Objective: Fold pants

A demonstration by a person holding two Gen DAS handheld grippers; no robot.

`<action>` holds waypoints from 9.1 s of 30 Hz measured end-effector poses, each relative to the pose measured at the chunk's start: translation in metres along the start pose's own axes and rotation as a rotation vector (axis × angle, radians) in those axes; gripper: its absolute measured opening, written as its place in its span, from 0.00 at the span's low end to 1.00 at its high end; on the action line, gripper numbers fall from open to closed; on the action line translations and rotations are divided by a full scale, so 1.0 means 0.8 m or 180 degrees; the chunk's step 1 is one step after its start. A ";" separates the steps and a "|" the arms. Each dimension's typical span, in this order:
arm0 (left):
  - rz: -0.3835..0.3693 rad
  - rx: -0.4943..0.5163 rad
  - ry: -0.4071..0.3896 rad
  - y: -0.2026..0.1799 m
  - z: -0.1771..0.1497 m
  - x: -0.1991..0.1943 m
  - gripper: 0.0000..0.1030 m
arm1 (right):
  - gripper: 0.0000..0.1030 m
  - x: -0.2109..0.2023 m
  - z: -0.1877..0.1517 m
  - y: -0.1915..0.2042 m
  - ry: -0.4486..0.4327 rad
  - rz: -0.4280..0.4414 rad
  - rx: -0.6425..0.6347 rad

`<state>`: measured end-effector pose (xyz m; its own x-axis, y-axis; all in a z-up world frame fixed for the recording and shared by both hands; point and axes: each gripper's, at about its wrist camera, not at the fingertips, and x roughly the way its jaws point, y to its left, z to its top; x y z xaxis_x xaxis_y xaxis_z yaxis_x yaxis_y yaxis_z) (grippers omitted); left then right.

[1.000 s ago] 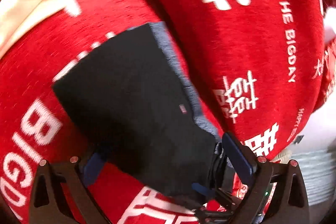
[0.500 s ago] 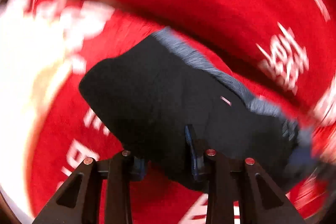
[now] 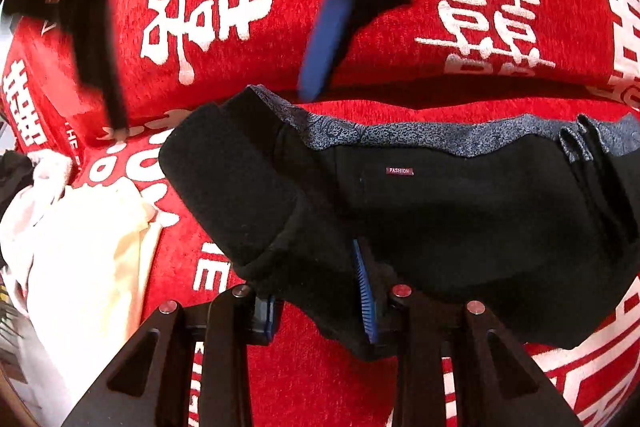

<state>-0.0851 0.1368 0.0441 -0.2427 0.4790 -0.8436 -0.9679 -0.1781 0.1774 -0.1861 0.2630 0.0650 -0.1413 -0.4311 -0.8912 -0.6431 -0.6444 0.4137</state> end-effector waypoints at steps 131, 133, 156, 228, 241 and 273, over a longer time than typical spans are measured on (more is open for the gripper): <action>-0.0629 0.0164 0.1190 -0.214 0.087 -0.031 1.00 | 0.70 -0.108 -0.479 -0.352 -0.1567 -0.0576 0.2133; -0.0609 0.0192 0.1196 -0.221 0.089 -0.029 1.00 | 0.71 -0.108 -0.482 -0.357 -0.1578 -0.0538 0.2150; -0.0832 -0.0022 0.1287 -0.222 0.107 -0.013 1.00 | 0.75 -0.130 -0.526 -0.422 -0.1796 -0.0214 0.2388; -0.2050 -0.0445 0.1040 -0.201 0.100 -0.024 0.59 | 0.45 -0.105 -0.512 -0.510 -0.1827 0.1655 0.2025; -0.1904 -0.0364 0.1232 -0.173 0.008 -0.060 0.59 | 0.45 -0.068 -0.572 -0.429 -0.1687 0.1779 0.2091; -0.1071 -0.0051 0.0959 -0.197 0.004 -0.045 0.91 | 0.20 -0.064 -0.535 -0.346 -0.1623 -0.0176 0.1833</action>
<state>0.0760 0.1506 0.0480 0.1173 0.2414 -0.9633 -0.9880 -0.0697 -0.1377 0.3217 0.1931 0.0755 -0.3371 0.0267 -0.9411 -0.9299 -0.1659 0.3283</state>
